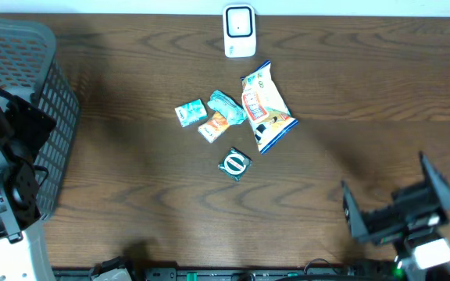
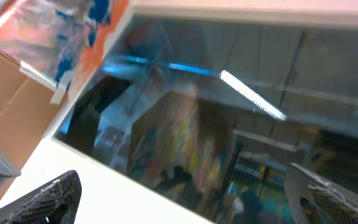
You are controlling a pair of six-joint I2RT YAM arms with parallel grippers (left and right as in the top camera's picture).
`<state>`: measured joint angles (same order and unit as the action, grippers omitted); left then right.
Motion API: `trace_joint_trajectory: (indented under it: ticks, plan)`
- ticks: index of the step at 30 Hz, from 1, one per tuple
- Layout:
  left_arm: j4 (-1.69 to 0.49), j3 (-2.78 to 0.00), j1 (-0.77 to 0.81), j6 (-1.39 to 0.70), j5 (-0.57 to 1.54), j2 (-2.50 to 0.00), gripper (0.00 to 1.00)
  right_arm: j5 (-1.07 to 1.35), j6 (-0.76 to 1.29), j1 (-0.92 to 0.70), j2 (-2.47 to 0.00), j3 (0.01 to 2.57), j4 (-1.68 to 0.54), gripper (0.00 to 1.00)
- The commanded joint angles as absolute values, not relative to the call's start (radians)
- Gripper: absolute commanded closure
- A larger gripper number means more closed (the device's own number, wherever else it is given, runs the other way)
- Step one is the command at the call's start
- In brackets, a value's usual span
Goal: Scan the item barcode
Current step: 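Reach the right gripper to the yellow snack bag and grasp it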
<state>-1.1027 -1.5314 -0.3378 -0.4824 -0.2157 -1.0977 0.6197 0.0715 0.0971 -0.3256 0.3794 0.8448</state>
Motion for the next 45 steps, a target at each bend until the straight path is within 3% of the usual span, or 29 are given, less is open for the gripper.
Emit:
trace_joint_trajectory:
  ticks: [1,5,9,13,16,19,24,36,42,45]
  plan:
    - [-1.107,-1.533,-0.342,-0.492,-0.221,-1.099,0.05,0.891,0.062,0.103,-0.512,0.481,0.847,0.01]
    - [-1.107,-1.533,-0.342,-0.492,-0.221,-1.099,0.05,1.154,0.094,0.089,-0.706,0.510,0.998,0.01]
    - [-1.107,-1.533,-0.342,-0.492,-0.221,-1.099,0.05,1.039,0.269,0.030,-0.830,0.519,1.208,0.01]
    - [-1.107,-1.533,-0.342,-0.491,-0.221,-1.099,0.05,0.999,0.273,-0.007,-0.899,0.608,1.215,0.01]
    - [-1.107,-1.533,-0.342,-0.492,-0.221,-1.099,0.05,1.016,0.271,-0.023,-0.999,0.798,1.037,0.01]
    - [-1.107,-1.533,-0.342,-0.491,-0.221,-1.099,0.05,1.099,0.155,-0.025,-1.130,1.021,0.686,0.01]
    - [-1.107,-1.533,-0.342,-0.491,-0.221,-1.099,0.05,1.121,0.114,-0.028,-1.259,1.179,0.430,0.01]
    - [-1.107,-1.533,-0.342,-0.492,-0.221,-1.099,0.05,1.155,0.120,-0.137,-1.325,1.195,0.616,0.01]
    - [-1.107,-1.533,-0.342,-0.492,-0.221,-1.099,0.05,0.850,0.192,-0.311,-1.328,1.195,0.537,0.01]
    - [-1.107,-1.533,-0.342,-0.492,-0.221,-1.099,0.05,0.629,0.104,-0.397,-1.328,1.195,0.446,0.01]
